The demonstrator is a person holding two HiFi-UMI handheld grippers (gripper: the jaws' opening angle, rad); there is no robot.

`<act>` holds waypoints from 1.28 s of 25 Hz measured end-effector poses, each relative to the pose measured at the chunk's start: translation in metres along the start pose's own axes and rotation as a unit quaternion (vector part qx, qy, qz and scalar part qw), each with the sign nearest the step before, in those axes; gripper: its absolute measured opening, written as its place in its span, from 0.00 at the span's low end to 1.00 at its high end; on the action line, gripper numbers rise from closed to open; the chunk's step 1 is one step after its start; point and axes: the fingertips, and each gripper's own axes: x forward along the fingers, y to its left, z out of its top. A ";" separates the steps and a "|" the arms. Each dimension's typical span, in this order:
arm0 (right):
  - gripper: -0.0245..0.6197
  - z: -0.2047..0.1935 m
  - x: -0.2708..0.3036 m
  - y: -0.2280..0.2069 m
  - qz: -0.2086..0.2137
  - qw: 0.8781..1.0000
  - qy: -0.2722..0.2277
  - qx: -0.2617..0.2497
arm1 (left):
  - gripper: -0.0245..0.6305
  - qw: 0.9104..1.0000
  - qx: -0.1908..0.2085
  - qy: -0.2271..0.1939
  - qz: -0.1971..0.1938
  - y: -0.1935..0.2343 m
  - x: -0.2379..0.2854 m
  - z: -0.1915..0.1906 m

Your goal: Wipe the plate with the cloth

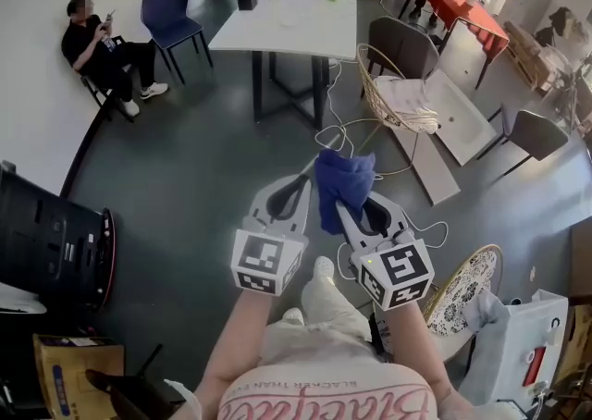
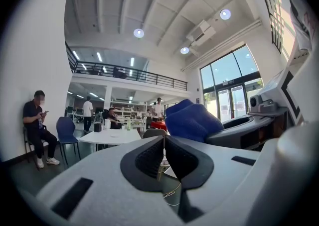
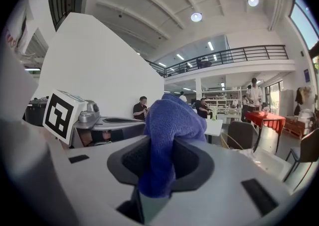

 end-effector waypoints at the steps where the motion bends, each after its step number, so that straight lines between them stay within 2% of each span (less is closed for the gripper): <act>1: 0.19 0.003 0.006 -0.004 0.003 1.000 0.001 -0.002 | 0.05 1.000 -0.001 0.002 0.001 0.004 0.007 0.001; 20: 0.19 0.035 0.104 -0.132 0.036 0.999 0.005 0.002 | 0.05 1.000 0.003 0.007 0.024 0.052 0.166 0.029; 25: 0.19 0.038 0.122 -0.158 0.044 0.999 0.001 -0.003 | 0.05 0.999 0.004 0.008 0.031 0.059 0.193 0.025; 32: 0.19 0.046 0.155 -0.181 0.047 0.999 -0.013 -0.001 | 0.05 0.999 0.000 0.014 0.044 0.090 0.222 0.019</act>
